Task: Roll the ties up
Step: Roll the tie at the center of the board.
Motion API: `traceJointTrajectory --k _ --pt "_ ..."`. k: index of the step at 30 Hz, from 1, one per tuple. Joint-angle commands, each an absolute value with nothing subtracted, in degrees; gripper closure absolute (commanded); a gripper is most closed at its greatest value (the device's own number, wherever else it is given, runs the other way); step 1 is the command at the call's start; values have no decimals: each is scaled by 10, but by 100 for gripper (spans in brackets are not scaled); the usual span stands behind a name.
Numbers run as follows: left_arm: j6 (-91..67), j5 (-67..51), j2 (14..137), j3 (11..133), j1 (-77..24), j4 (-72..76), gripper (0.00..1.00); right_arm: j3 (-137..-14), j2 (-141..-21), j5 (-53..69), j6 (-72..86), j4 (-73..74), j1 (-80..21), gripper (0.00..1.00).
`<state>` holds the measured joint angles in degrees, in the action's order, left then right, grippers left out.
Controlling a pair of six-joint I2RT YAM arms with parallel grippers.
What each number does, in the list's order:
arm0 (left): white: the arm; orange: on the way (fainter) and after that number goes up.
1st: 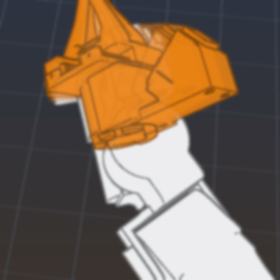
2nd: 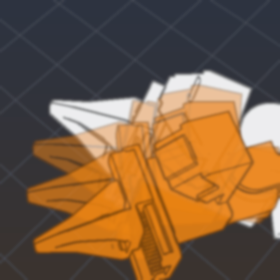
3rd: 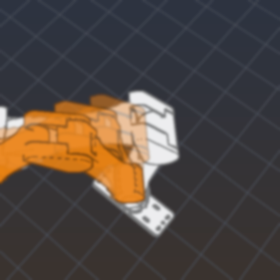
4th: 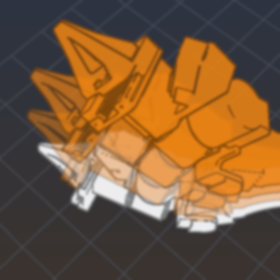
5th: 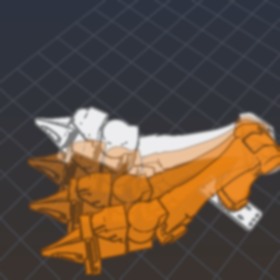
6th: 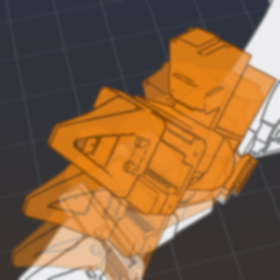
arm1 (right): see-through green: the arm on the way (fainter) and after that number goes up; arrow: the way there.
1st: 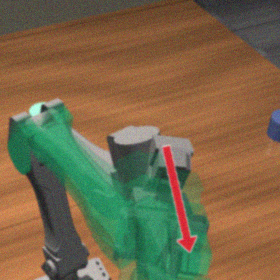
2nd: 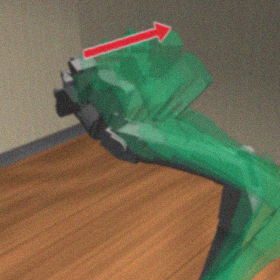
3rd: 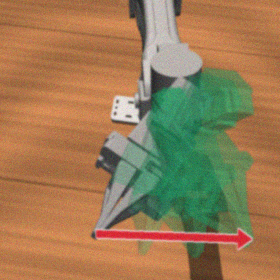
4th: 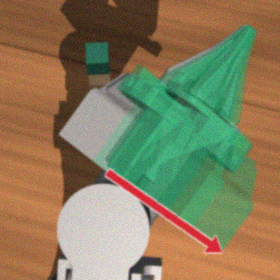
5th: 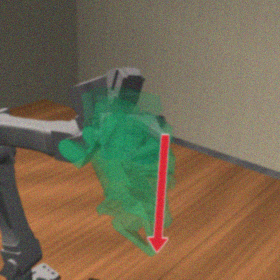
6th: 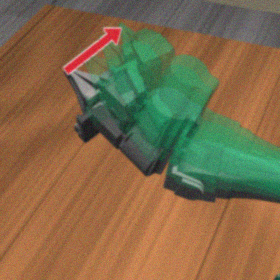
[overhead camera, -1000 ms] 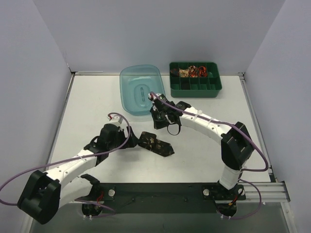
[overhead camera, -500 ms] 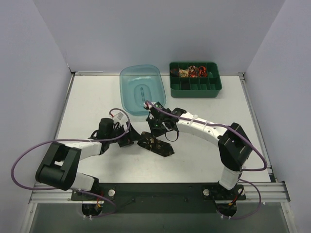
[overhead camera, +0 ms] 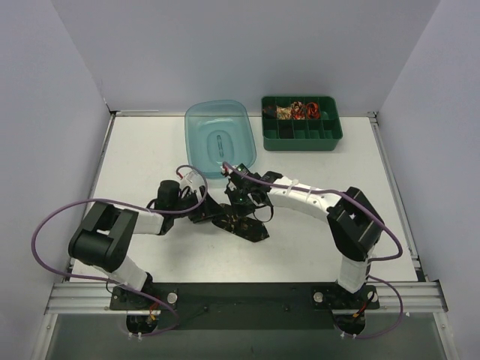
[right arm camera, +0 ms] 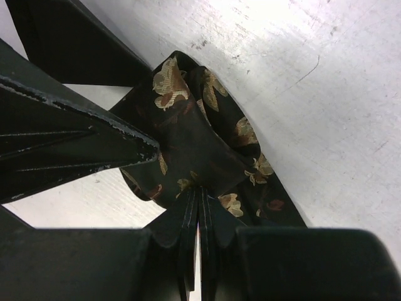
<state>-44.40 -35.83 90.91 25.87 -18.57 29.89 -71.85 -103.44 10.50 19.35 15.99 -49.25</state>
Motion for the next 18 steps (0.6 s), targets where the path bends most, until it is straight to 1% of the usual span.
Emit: traceJointTrajectory --k 1,8,11,14,18 --pt "-438 -351 957 258 -199 321 23 -710 -1043 109 200 160 -498 100" --pt "-462 -360 996 251 -218 394 32 -701 -1047 107 202 159 -501 100" --pt "-473 -363 998 250 -226 415 34 -699 -1048 106 204 160 -501 100" --pt "-483 -367 1002 250 -234 439 39 -696 -1050 105 205 159 -500 100" --pt "-497 -376 1008 256 -248 460 51 -695 -1055 104 206 160 -501 100"
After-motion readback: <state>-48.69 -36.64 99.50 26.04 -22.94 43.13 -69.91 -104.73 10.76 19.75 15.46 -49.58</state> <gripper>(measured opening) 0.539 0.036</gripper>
